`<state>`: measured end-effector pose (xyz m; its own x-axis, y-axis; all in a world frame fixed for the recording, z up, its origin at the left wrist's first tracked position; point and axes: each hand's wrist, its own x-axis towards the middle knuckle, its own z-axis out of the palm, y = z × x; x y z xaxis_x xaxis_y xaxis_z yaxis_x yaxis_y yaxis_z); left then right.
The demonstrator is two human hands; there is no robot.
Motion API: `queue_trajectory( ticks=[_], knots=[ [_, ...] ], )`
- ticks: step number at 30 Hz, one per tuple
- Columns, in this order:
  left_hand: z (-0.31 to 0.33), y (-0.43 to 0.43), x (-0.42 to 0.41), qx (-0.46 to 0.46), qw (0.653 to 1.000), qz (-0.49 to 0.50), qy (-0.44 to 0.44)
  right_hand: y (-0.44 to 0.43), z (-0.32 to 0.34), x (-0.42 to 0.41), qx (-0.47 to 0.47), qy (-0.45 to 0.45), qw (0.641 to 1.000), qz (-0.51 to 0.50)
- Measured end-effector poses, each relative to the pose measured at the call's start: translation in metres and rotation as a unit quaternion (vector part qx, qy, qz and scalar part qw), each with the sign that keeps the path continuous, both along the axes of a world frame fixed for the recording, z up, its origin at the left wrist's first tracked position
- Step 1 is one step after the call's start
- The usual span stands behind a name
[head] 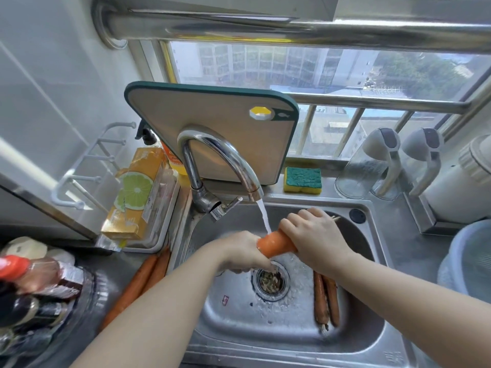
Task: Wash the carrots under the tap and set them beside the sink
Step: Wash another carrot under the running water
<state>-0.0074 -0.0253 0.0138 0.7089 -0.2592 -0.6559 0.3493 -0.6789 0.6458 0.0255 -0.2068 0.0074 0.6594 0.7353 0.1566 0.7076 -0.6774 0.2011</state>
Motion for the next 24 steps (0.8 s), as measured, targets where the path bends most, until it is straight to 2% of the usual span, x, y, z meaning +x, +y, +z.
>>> queue_trajectory(
  ticks=[2, 4, 9, 14, 16, 17, 20, 22, 23, 24],
  knots=[
    [0.003, 0.003, -0.003, -0.037, 0.998, 0.029, 0.045, 0.006, -0.002, -0.004, 0.029, -0.032, 0.999, 0.030],
    [0.000, 0.003, -0.005, 0.001, 0.999, 0.045, 0.002, 0.015, -0.002, -0.004, 0.030, -0.013, 0.999, 0.035],
    [-0.003, 0.004, -0.016, 0.157, 0.977, 0.032, -0.137, 0.040, 0.011, -0.005, -0.050, 0.148, 0.988, 0.013],
    [-0.001, 0.009, -0.028, 0.274, 0.924, -0.011, -0.266, 0.058, 0.029, 0.003, -0.103, 0.308, 0.945, -0.033],
    [0.001, 0.010, -0.031, 0.297, 0.897, -0.062, -0.322, 0.060, 0.033, 0.007, -0.107, 0.422, 0.898, -0.062],
    [0.002, 0.010, -0.032, 0.300, 0.884, -0.084, -0.349, 0.058, 0.034, 0.011, -0.098, 0.489, 0.863, -0.084],
    [0.002, 0.011, -0.031, 0.293, 0.851, -0.131, -0.416, 0.047, 0.033, 0.015, -0.036, 0.685, 0.712, -0.153],
    [0.001, 0.009, -0.028, 0.277, 0.825, -0.158, -0.467, 0.038, 0.031, 0.015, 0.011, 0.760, 0.625, -0.180],
    [0.001, 0.007, -0.026, 0.287, 0.813, -0.168, -0.479, 0.035, 0.031, 0.015, 0.030, 0.776, 0.601, -0.186],
    [0.001, 0.005, -0.025, 0.291, 0.824, -0.165, -0.457, 0.033, 0.031, 0.015, 0.045, 0.781, 0.593, -0.192]
  ],
)
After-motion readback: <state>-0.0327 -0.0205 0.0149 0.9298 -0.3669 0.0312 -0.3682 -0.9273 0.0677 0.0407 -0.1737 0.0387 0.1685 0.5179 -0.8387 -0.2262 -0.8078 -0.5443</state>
